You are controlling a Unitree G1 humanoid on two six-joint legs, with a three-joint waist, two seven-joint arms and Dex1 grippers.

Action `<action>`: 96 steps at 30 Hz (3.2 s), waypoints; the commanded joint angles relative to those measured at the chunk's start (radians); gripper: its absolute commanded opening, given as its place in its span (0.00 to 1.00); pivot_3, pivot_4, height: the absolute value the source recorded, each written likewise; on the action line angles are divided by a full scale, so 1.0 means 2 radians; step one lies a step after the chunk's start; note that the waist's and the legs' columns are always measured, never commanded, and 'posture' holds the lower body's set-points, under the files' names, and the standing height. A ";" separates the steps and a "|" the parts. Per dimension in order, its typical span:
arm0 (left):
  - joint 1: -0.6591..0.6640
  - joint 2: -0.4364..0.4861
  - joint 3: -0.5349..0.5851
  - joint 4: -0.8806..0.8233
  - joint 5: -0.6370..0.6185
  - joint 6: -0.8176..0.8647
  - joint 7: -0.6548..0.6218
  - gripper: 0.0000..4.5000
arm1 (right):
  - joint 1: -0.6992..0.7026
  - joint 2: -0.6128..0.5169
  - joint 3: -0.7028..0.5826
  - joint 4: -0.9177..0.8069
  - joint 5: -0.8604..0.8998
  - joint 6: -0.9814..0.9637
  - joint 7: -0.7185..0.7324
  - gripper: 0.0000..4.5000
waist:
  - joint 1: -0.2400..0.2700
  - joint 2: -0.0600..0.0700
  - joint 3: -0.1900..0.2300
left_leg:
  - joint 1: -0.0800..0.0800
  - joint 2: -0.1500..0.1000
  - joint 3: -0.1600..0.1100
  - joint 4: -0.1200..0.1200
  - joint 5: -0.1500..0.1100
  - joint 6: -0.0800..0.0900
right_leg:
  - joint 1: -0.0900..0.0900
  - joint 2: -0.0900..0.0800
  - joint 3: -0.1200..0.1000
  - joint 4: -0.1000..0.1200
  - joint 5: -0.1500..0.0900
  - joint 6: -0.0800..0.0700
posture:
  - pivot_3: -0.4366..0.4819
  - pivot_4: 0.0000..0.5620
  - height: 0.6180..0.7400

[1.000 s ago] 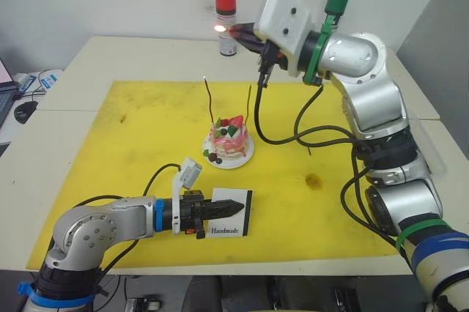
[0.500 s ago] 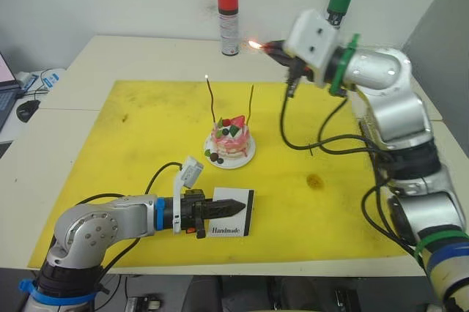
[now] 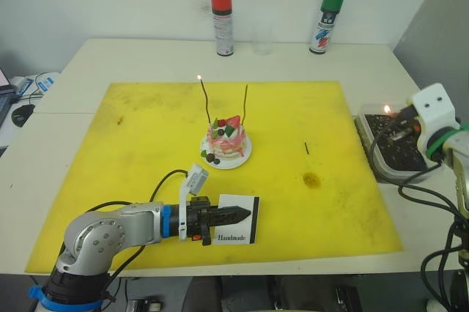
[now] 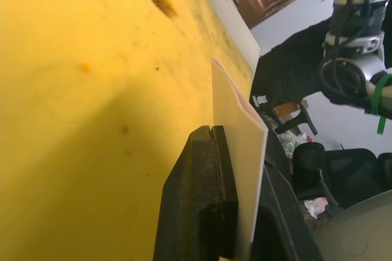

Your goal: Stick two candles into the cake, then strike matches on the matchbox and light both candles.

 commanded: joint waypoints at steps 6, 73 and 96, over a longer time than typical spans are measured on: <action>-0.001 -0.005 0.001 -0.012 -0.003 -0.007 0.004 0.00 | 0.024 -0.002 -0.026 0.035 0.011 -0.001 -0.038 0.10 | -0.001 0.000 0.000 | 0.000 0.000 0.000 0.001 0.000 0.000 | 0.000 0.000 0.000 0.000 0.000 0.001 | 0.48 0.27 1.00; 0.013 0.046 0.028 -0.027 -0.048 0.004 0.019 0.00 | 0.060 0.127 0.169 -0.211 0.183 0.028 -0.038 0.01 | 0.004 0.000 0.000 | -0.001 0.001 -0.001 0.000 0.000 0.000 | 0.000 0.001 -0.001 0.000 0.000 0.000 | 0.48 0.27 1.00; 0.004 0.072 0.030 -0.023 -0.057 0.018 0.011 0.00 | 0.186 0.132 0.275 -0.155 0.108 -0.186 -0.013 0.44 | 0.004 0.000 0.000 | 0.000 0.001 -0.001 0.001 0.000 0.000 | 0.000 0.001 -0.001 0.000 -0.001 0.002 | 0.48 0.27 1.00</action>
